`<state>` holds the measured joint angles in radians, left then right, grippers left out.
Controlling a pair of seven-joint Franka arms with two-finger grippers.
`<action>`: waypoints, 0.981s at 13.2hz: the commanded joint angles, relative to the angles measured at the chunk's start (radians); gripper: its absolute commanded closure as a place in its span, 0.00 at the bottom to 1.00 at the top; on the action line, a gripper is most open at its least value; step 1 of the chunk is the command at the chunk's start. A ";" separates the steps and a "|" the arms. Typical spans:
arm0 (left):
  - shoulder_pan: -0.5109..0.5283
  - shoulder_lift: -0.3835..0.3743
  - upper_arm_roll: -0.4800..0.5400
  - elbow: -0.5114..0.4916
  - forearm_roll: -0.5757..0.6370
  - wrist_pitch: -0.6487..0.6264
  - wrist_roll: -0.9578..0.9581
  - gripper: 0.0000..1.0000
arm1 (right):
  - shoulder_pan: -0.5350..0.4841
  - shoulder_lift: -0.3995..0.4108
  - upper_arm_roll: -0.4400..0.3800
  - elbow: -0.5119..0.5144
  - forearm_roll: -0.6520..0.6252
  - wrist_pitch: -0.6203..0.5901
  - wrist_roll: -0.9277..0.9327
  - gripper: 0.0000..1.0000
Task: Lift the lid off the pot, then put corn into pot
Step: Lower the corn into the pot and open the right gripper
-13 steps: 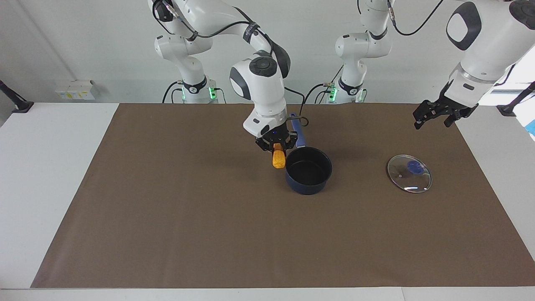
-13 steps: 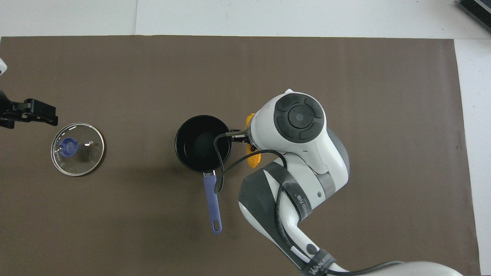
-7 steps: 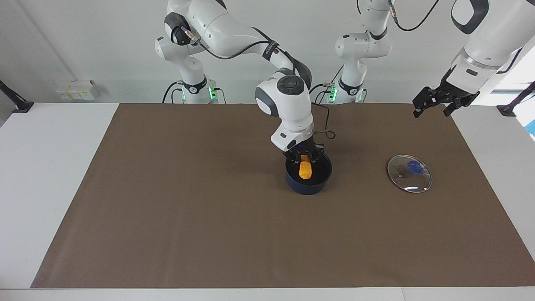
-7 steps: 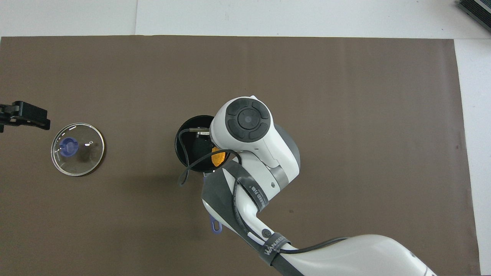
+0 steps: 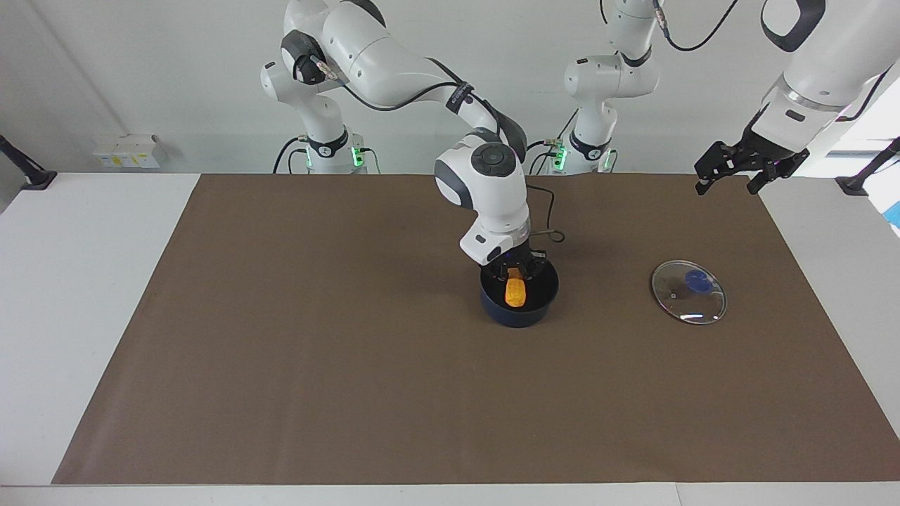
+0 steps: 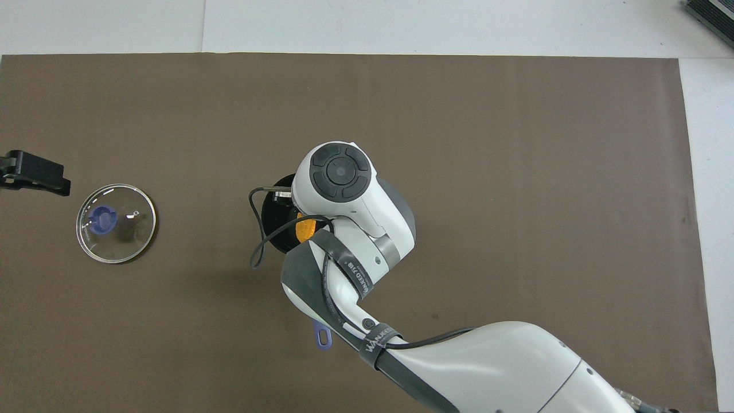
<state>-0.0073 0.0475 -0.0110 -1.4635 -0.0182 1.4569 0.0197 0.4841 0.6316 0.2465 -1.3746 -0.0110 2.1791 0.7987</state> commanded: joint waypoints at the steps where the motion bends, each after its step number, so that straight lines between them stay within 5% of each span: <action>1: -0.007 -0.006 0.008 0.014 -0.009 -0.021 0.016 0.00 | 0.008 0.023 0.004 -0.009 -0.010 0.024 0.011 0.86; 4: -0.007 -0.008 0.008 0.011 -0.009 -0.020 0.016 0.00 | 0.014 0.039 0.004 -0.007 -0.006 0.059 0.011 0.80; 5: -0.007 -0.009 0.008 0.011 -0.009 -0.020 0.016 0.00 | 0.010 0.037 0.004 -0.009 -0.001 0.065 0.011 0.68; 7: -0.005 -0.011 0.008 0.011 -0.011 -0.020 0.016 0.00 | 0.008 0.036 0.004 -0.011 -0.009 0.065 0.011 0.08; 8: -0.005 -0.009 0.008 0.011 -0.011 -0.020 0.016 0.00 | 0.008 0.034 0.004 -0.009 -0.014 0.065 0.011 0.00; 13: -0.007 -0.012 0.008 0.005 -0.011 -0.020 0.014 0.00 | -0.027 -0.044 -0.001 -0.015 -0.023 -0.005 0.007 0.00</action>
<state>-0.0073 0.0427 -0.0109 -1.4623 -0.0199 1.4559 0.0224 0.4870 0.6494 0.2405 -1.3722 -0.0191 2.2173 0.7987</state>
